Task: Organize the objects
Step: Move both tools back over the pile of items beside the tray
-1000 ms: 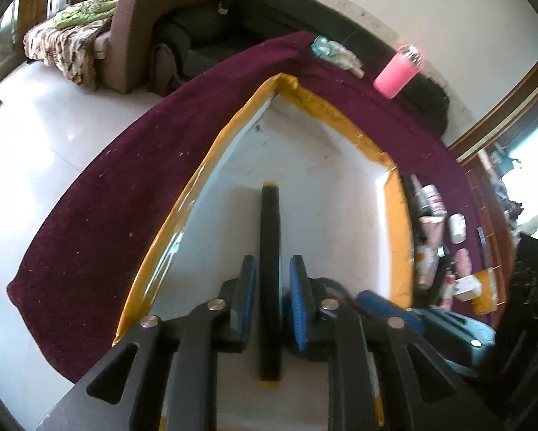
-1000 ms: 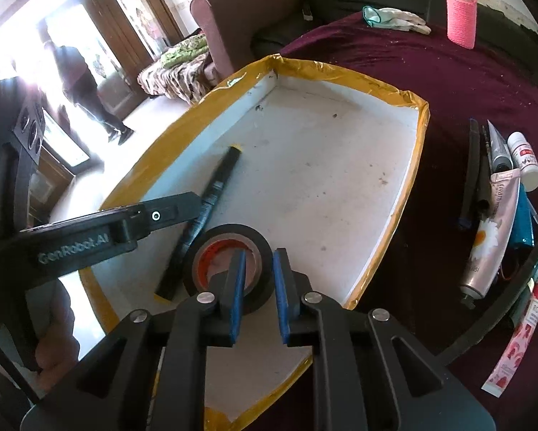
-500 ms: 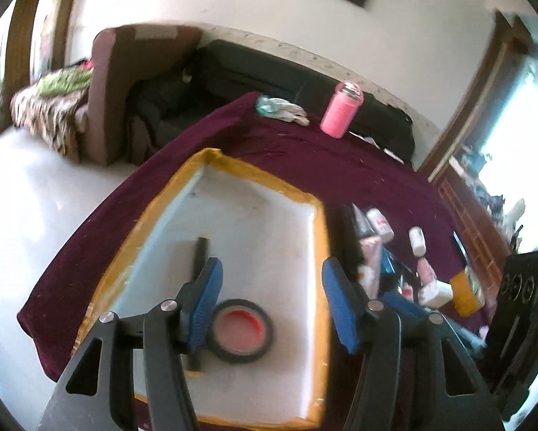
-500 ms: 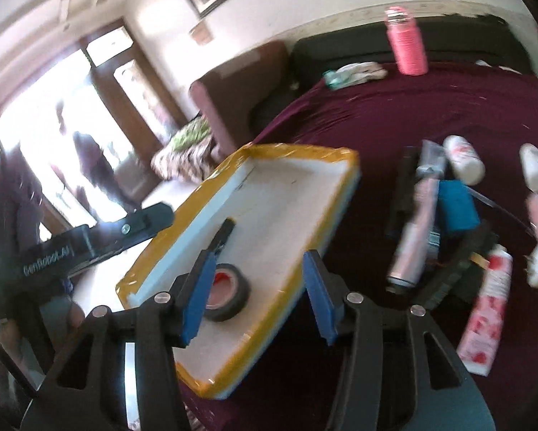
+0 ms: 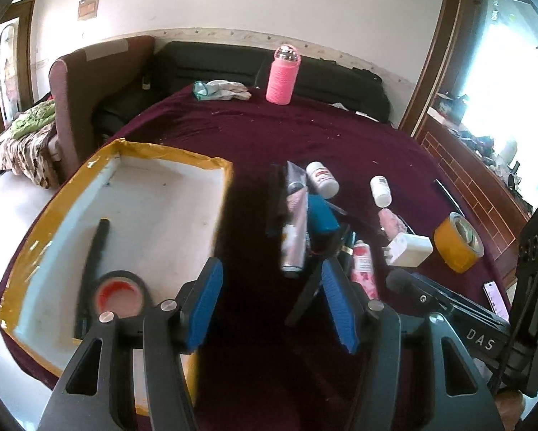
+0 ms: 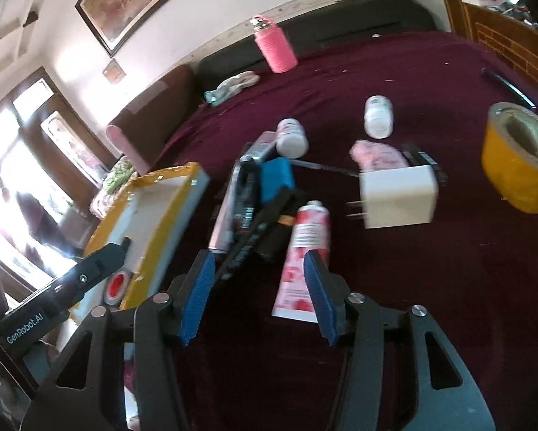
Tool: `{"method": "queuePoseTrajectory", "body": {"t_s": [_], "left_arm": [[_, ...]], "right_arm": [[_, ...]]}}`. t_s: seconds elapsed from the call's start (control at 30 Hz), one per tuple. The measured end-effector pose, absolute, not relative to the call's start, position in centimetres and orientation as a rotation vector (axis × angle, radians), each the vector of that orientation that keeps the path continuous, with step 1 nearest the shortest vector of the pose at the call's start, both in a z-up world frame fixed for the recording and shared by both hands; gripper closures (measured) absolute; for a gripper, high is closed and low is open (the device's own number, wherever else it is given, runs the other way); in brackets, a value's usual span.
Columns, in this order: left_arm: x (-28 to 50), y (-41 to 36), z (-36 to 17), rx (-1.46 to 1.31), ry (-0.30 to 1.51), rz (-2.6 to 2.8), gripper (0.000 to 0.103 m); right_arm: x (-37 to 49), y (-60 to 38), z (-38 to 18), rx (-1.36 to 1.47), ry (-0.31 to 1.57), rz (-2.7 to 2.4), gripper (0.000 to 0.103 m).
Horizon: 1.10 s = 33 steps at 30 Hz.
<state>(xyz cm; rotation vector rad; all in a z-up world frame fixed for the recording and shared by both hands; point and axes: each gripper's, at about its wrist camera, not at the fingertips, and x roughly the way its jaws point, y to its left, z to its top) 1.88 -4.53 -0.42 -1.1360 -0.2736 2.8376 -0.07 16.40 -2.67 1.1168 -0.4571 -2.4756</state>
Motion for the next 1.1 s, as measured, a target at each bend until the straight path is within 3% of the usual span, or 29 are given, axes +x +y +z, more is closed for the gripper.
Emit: {"method": "queuePoseTrajectory", "body": {"t_s": [0.07,0.37,0.9,1.1], "left_arm": [[1.8,-3.8,-0.6,-1.144,-0.239,2.831,0.051],[0.3,-1.8,-2.1,-1.243,-0.098,2.732,0.051],[-3.8,-2.0,-3.4,-1.237,-0.141,2.633,0.051],[-4.0,-2.6,-3.5,-1.224,-0.163,2.646,0.051]], "right_arm": [[-0.1,17.0,-2.9,1.129,-0.434,-2.488,0.043],[-0.4,18.1,-4.1,1.254,-0.275,-2.542,0.043],[-3.2,16.7,-5.5,1.311,-0.192,-2.44,0.042],[-3.8,15.6,-5.9,1.324,-0.151,-2.428,0.036]]}}
